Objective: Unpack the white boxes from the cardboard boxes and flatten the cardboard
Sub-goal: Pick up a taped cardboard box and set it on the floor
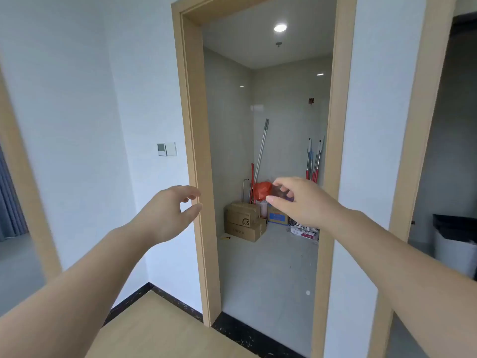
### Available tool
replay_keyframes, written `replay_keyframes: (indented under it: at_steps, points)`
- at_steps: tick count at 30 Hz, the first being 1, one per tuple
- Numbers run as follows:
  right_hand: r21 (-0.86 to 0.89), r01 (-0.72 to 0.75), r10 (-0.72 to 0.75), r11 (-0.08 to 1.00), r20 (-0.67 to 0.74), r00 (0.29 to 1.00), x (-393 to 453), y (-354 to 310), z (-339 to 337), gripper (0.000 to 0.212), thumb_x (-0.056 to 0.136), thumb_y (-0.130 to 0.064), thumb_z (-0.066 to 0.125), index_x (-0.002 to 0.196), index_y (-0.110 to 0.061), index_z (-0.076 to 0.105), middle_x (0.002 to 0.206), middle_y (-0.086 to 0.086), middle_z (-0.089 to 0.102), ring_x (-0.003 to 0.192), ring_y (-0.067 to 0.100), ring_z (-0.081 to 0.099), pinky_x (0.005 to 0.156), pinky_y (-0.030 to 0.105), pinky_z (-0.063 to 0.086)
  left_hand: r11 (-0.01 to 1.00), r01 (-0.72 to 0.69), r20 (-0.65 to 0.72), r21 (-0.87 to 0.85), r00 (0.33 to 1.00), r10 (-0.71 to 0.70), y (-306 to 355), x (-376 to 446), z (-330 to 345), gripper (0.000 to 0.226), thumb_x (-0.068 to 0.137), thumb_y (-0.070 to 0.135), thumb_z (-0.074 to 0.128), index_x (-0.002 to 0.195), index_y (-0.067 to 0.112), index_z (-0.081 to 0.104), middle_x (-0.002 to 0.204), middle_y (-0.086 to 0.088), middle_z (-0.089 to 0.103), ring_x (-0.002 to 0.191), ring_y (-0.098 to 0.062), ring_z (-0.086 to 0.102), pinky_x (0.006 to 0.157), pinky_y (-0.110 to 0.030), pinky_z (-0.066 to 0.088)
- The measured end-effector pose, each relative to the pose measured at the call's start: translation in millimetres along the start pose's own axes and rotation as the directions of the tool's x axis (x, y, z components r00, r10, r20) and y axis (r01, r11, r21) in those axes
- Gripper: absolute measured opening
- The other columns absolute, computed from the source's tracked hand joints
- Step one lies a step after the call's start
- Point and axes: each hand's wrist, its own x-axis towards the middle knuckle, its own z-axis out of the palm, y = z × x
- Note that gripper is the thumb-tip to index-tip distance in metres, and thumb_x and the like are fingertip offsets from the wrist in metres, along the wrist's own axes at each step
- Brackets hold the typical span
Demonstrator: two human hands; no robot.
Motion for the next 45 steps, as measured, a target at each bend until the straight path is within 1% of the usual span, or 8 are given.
replay_keyframes:
  at_steps: [9,13,23,29,32,37,41,45]
  points:
    - [0.025,-0.125,0.124,0.992,0.019,0.992,-18,-7,45,0.043,0.089,-0.048,0.056,0.116,-0.015,0.057,0.111,0.003,0.059,0.098,0.02,0.056,0.089,0.037,0.046,1.0,0.005,0.082,-0.018,0.997,-0.003,-50,-9,14,0.031,0.094,0.032,0.054,0.124,0.025,0.056,0.118,0.009,0.058,0.109,-0.007,0.052,0.082,-0.023,0.042]
    - [0.06,-0.162,0.16,0.985,0.033,0.987,-18,12,65,0.043,0.089,-0.047,0.057,0.123,-0.021,0.056,0.116,-0.001,0.058,0.106,0.015,0.055,0.093,0.035,0.045,0.999,0.009,0.126,-0.044,0.992,-0.004,-65,1,39,0.032,0.094,0.032,0.054,0.125,0.024,0.057,0.118,0.011,0.057,0.108,-0.006,0.052,0.081,-0.021,0.039]
    - [0.136,-0.275,0.257,0.952,0.135,0.957,33,122,159,0.048,0.089,-0.046,0.059,0.129,-0.02,0.053,0.12,-0.002,0.058,0.108,0.012,0.054,0.094,0.028,0.042,0.989,0.097,0.248,-0.115,0.966,-0.066,-108,57,167,0.028,0.094,0.031,0.054,0.121,0.026,0.059,0.112,0.011,0.06,0.105,-0.005,0.054,0.084,-0.018,0.037]
    - [0.249,-0.307,0.255,0.919,0.221,0.941,113,192,223,0.046,0.088,-0.044,0.061,0.127,-0.02,0.055,0.12,0.0,0.058,0.099,0.011,0.052,0.087,0.026,0.042,0.952,0.277,0.317,-0.131,0.921,-0.225,-134,93,248,0.023,0.093,0.027,0.056,0.116,0.031,0.059,0.112,0.018,0.059,0.105,0.004,0.053,0.078,-0.005,0.035]
    - [0.294,-0.291,0.23,0.91,0.226,0.947,157,222,232,0.045,0.088,-0.044,0.061,0.126,-0.021,0.055,0.116,-0.002,0.057,0.1,0.009,0.052,0.085,0.024,0.041,0.939,0.329,0.347,-0.099,0.896,-0.278,-152,114,274,0.021,0.093,0.029,0.057,0.11,0.041,0.054,0.115,0.021,0.058,0.106,0.008,0.052,0.081,-0.008,0.038]
    - [0.328,-0.296,0.227,0.897,0.232,0.946,210,267,250,0.044,0.088,-0.044,0.061,0.127,-0.023,0.055,0.112,-0.006,0.056,0.102,0.01,0.055,0.084,0.023,0.04,0.913,0.406,0.352,-0.037,0.861,-0.368,-184,150,303,0.02,0.089,0.041,0.057,0.101,0.056,0.051,0.111,0.026,0.061,0.094,0.008,0.06,0.092,-0.032,0.048]
    - [0.326,-0.332,0.262,0.885,0.24,0.935,240,302,274,0.045,0.087,-0.043,0.062,0.126,-0.022,0.056,0.111,-0.006,0.056,0.101,0.011,0.056,0.086,0.024,0.043,0.907,0.418,0.351,-0.055,0.858,-0.375,-207,189,334,0.022,0.09,0.035,0.059,0.105,0.05,0.054,0.11,0.022,0.063,0.098,0.004,0.059,0.09,-0.028,0.047]
    - [0.296,-0.381,0.31,0.876,0.262,0.914,271,340,306,0.045,0.088,-0.04,0.063,0.127,-0.019,0.056,0.109,-0.006,0.055,0.097,0.011,0.055,0.084,0.022,0.043,0.904,0.414,0.364,-0.101,0.861,-0.354,-240,242,373,0.027,0.092,0.025,0.059,0.119,0.026,0.06,0.112,0.013,0.064,0.105,-0.001,0.057,0.088,-0.021,0.041]
